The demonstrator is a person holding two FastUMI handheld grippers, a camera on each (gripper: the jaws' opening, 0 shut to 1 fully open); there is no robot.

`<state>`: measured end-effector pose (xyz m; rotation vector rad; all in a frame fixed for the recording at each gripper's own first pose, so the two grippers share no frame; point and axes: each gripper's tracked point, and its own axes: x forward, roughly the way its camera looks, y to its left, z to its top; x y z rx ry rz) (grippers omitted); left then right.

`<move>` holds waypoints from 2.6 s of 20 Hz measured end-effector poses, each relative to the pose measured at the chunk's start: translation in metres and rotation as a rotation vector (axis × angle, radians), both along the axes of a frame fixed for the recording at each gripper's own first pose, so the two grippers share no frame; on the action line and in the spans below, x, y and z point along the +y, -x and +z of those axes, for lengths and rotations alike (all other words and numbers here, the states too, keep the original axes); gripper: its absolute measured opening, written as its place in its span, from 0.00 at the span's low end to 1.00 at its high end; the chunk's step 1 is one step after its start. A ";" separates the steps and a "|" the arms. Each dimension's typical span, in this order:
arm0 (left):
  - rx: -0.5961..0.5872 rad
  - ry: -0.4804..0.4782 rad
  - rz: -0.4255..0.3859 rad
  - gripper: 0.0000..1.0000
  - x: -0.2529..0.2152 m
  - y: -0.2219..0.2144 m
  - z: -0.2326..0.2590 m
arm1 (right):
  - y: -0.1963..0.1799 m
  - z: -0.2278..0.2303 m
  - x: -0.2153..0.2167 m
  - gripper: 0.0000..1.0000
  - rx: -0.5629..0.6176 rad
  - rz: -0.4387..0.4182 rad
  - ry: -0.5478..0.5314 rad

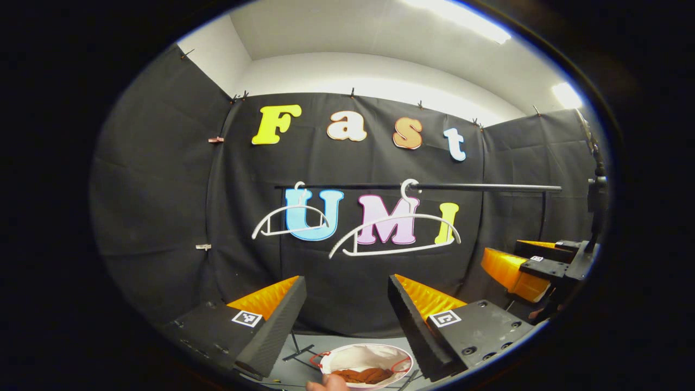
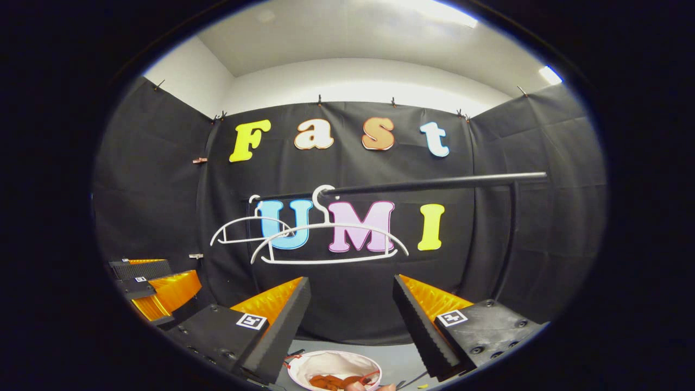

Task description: Grasp the clothes on the hanger with both hands and then place them into the laundry hamper below.

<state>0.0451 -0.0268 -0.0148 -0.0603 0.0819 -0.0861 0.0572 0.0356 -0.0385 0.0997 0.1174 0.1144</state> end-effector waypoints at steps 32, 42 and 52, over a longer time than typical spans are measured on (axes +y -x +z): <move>-0.019 -0.007 0.067 0.96 0.026 0.014 0.019 | 0.012 -0.006 -0.008 0.94 0.006 -0.033 0.017; -0.017 -0.041 0.055 0.96 0.025 0.015 0.020 | 0.010 -0.006 -0.005 0.94 0.006 -0.030 0.020; -0.012 -0.043 0.060 0.95 0.026 0.014 0.017 | 0.013 -0.007 -0.004 0.98 0.008 -0.031 0.023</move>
